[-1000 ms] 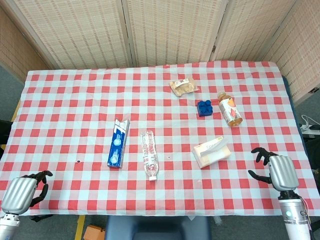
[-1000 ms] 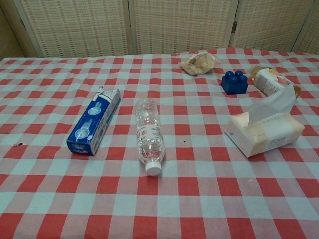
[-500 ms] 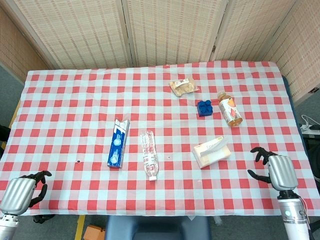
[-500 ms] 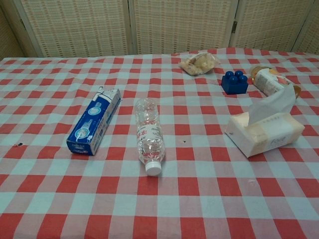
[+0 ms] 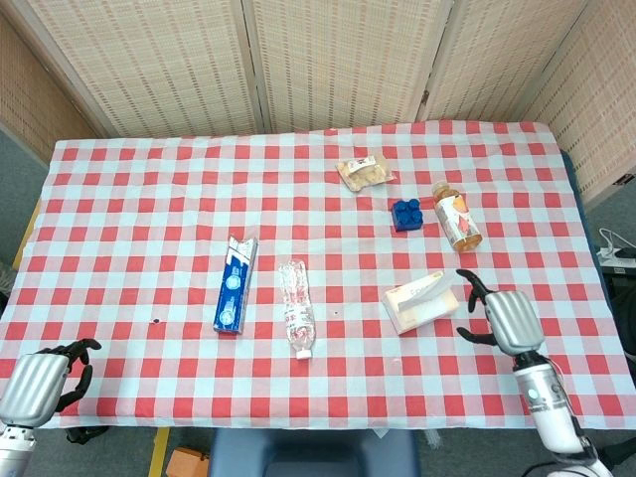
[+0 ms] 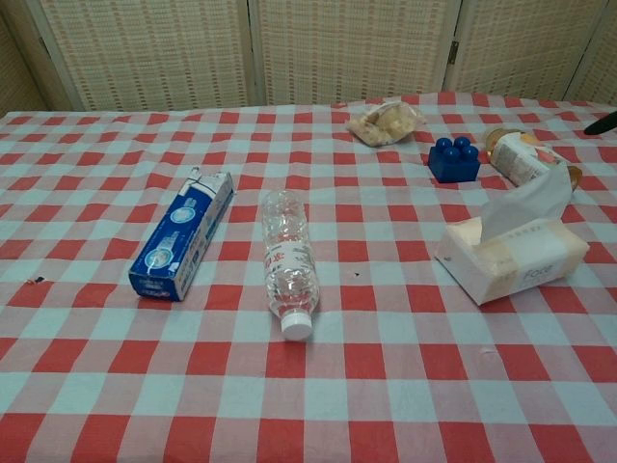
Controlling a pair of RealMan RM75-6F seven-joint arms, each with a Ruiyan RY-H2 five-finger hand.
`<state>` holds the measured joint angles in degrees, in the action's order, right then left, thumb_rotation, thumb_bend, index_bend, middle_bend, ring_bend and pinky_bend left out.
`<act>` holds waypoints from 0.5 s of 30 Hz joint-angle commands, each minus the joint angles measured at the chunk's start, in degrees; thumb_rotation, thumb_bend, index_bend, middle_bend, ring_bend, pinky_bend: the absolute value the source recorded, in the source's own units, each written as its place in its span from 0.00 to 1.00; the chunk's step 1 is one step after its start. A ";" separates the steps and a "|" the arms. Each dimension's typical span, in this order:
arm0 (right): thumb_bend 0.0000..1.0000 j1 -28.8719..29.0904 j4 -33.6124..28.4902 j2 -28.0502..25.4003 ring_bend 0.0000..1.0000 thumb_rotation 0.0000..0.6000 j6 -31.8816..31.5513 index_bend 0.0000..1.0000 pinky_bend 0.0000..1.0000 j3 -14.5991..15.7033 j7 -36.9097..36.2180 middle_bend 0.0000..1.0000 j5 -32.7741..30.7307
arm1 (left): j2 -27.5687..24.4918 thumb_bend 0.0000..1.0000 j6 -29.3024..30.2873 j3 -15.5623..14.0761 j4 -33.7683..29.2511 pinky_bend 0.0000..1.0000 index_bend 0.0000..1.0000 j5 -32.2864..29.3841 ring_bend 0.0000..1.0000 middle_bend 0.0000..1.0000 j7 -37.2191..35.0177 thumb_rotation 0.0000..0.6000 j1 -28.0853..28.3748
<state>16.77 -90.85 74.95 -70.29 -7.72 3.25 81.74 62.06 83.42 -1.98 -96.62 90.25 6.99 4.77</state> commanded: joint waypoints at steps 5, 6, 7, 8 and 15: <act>0.05 5.39 5.02 5.98 0.74 1.00 5.20 0.17 0.99 -2.23 3.12 0.64 -3.10 | -0.05 0.54 0.32 0.02 0.03 0.61 0.38 0.21 0.57 0.50 -0.19 1.00 -0.10; 0.05 5.66 5.27 6.36 0.74 1.00 5.57 0.19 0.99 -2.23 3.33 0.65 -3.47 | -0.04 0.54 0.36 0.05 0.06 0.61 0.38 0.20 0.57 0.50 -0.25 1.00 -0.11; 0.05 5.98 5.44 6.74 0.75 1.00 6.04 0.21 0.99 -2.25 3.44 0.65 -3.95 | 0.00 0.54 0.37 0.08 0.10 0.61 0.38 0.17 0.57 0.50 -0.29 1.00 -0.11; 0.05 6.19 5.56 6.99 0.75 1.00 6.27 0.23 1.00 -2.28 3.36 0.66 -4.21 | 0.00 0.54 0.34 0.09 0.13 0.61 0.38 0.14 0.57 0.50 -0.30 1.00 -0.10; 0.34 7.12 6.95 8.06 0.77 1.00 6.97 0.60 1.00 -1.93 2.94 0.70 -4.90 | 0.02 0.54 0.24 0.11 0.20 0.61 0.38 0.07 0.57 0.50 -0.38 1.00 -0.08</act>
<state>23.83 -83.96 82.95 -63.38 -9.71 6.12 76.92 62.08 83.66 -1.86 -96.43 90.34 6.61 4.69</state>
